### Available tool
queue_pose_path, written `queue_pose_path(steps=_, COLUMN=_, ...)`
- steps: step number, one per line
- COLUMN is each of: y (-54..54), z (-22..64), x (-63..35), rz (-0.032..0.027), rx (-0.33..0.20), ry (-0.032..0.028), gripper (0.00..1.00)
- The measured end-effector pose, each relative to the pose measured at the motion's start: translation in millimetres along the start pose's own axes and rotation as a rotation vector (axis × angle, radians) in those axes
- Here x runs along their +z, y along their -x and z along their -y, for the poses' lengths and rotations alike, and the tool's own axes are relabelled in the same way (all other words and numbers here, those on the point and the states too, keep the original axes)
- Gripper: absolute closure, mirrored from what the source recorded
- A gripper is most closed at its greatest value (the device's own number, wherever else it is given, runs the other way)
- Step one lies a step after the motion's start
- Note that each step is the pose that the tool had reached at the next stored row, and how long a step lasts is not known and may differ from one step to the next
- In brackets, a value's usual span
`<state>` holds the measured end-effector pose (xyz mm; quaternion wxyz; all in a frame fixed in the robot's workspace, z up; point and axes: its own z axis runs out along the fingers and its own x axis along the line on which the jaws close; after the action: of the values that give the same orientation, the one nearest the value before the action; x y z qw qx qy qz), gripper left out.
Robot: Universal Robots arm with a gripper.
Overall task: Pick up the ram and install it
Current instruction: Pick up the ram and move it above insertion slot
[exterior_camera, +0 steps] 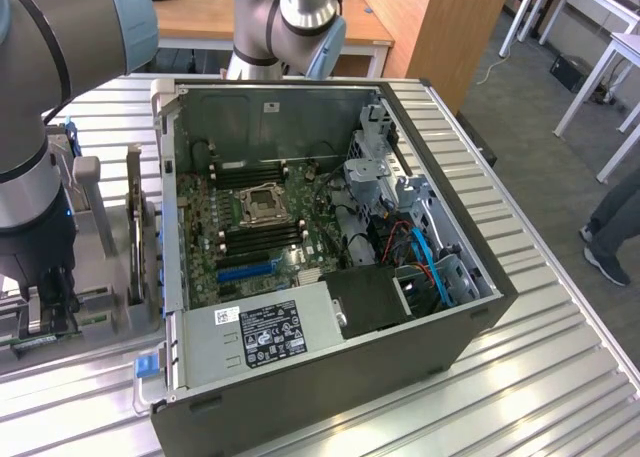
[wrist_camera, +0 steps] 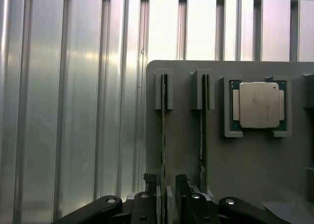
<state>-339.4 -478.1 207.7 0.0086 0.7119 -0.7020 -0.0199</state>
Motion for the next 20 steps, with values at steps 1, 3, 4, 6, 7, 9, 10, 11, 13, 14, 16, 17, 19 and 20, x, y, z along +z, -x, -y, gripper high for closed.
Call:
queue_pose_path(steps=1, y=0.0, z=-0.1, x=0.7, rz=-0.0004, rx=0.000, ry=-0.0001, gripper=0.70)
queue_pose_path(steps=3, y=0.0, z=-0.1, x=1.6, rz=-0.0011, rx=0.000, ry=0.0003, gripper=0.70)
queue_pose_path(steps=4, y=-0.1, z=-0.1, x=1.8, rz=-0.0015, rx=0.000, ry=0.0006, gripper=0.70)
queue_pose_path(steps=6, y=-0.1, z=0.0, x=2.7, rz=-0.0018, rx=-0.001, ry=0.0005, gripper=0.70)
queue_pose_path(steps=7, y=-0.1, z=0.0, x=3.3, rz=-0.0018, rx=-0.003, ry=0.0006, gripper=0.70)
queue_pose_path(steps=9, y=-0.1, z=0.0, x=3.9, rz=-0.0026, rx=-0.007, ry=0.0011, gripper=0.70)
queue_pose_path(steps=10, y=-0.1, z=0.0, x=3.9, rz=-0.0034, rx=-0.009, ry=0.0015, gripper=0.70)
queue_pose_path(steps=11, y=-0.1, z=0.0, x=4.1, rz=-0.0043, rx=-0.012, ry=0.0018, gripper=0.70)
queue_pose_path(steps=13, y=-0.1, z=-0.1, x=4.2, rz=-0.0062, rx=-0.014, ry=0.0022, gripper=0.70)
queue_pose_path(steps=14, y=-0.1, z=-0.1, x=4.2, rz=-0.0069, rx=-0.015, ry=0.0024, gripper=0.70)
queue_pose_path(steps=16, y=0.2, z=-0.4, x=4.5, rz=-0.0073, rx=-0.015, ry=0.0023, gripper=0.70)
queue_pose_path(steps=17, y=0.2, z=-0.5, x=4.5, rz=-0.0075, rx=-0.015, ry=0.0023, gripper=0.70)
queue_pose_path(steps=19, y=0.3, z=-0.6, x=4.9, rz=-0.0075, rx=-0.016, ry=0.0023, gripper=0.70)
queue_pose_path(steps=20, y=0.3, z=-0.6, x=5.0, rz=-0.0074, rx=-0.016, ry=0.0023, gripper=0.70)
